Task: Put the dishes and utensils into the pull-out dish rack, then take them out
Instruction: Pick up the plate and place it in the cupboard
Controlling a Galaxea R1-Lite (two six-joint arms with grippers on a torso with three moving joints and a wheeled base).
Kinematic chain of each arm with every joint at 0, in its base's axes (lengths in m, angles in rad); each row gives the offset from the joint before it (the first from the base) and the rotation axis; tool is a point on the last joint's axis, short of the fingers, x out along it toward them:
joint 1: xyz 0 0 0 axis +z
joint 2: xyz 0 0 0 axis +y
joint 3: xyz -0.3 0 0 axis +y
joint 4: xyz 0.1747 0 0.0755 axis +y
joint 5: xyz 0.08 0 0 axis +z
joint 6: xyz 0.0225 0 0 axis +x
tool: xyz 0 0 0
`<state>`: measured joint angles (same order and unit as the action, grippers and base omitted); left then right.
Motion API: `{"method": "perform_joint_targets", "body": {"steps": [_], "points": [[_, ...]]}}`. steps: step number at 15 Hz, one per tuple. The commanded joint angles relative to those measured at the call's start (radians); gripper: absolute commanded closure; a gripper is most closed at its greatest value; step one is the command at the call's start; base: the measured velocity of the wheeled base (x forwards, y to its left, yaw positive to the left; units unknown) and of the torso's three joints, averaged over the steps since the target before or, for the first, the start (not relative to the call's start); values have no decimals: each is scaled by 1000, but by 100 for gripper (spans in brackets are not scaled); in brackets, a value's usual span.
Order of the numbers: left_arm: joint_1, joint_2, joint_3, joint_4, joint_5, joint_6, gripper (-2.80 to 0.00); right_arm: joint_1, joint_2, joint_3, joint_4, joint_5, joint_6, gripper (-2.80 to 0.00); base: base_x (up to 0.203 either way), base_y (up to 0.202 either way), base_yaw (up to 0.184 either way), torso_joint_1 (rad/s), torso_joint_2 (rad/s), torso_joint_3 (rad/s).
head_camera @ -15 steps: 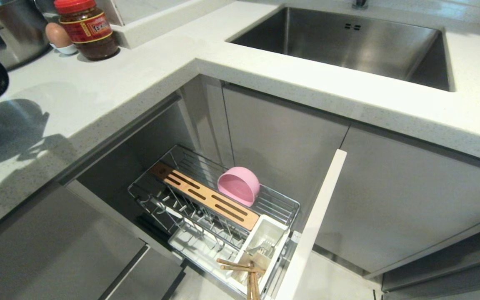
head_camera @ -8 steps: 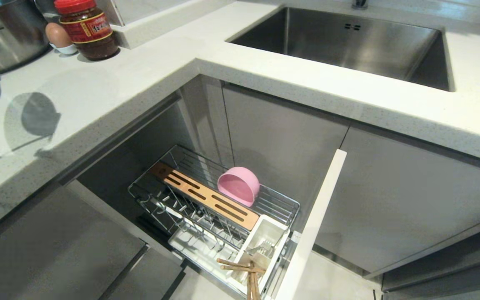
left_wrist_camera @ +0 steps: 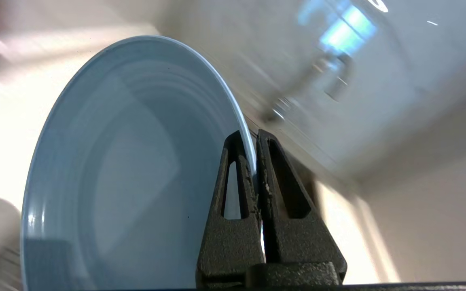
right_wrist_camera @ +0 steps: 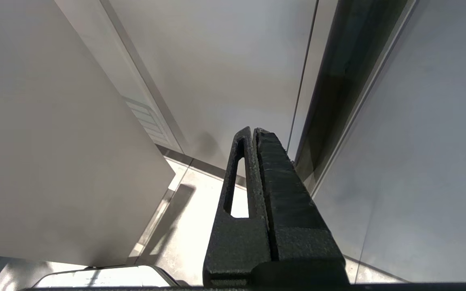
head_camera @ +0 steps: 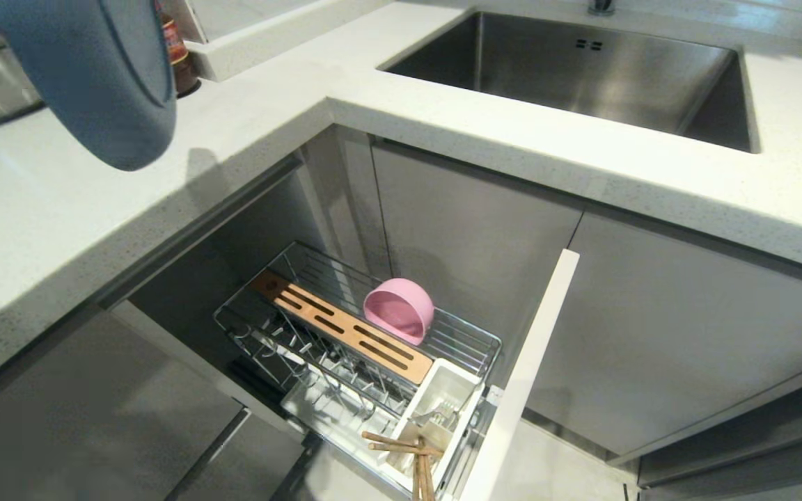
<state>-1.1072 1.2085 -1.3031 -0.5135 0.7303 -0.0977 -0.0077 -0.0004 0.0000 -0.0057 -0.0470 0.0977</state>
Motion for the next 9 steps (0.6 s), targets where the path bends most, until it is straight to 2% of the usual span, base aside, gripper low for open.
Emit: {"method": "perform_joint_targets", "body": {"steps": [1,4,6,9], "points": [[-97,56,44,-23,27,-42,0,0,-4,0,0,-1,1,0,0,0,0,0,0,0],[-108,100,108,-23,26,-139,0,0,-4,0,0,-1,1,0,0,0,0,0,0,0],[-112,128,139,-23,21,-231,0,0,-4,0,0,-1,1,0,0,0,0,0,0,0],[-112,149,217,-25,18,-310,0,0,-4,0,0,-1,1,0,0,0,0,0,0,0]]}}
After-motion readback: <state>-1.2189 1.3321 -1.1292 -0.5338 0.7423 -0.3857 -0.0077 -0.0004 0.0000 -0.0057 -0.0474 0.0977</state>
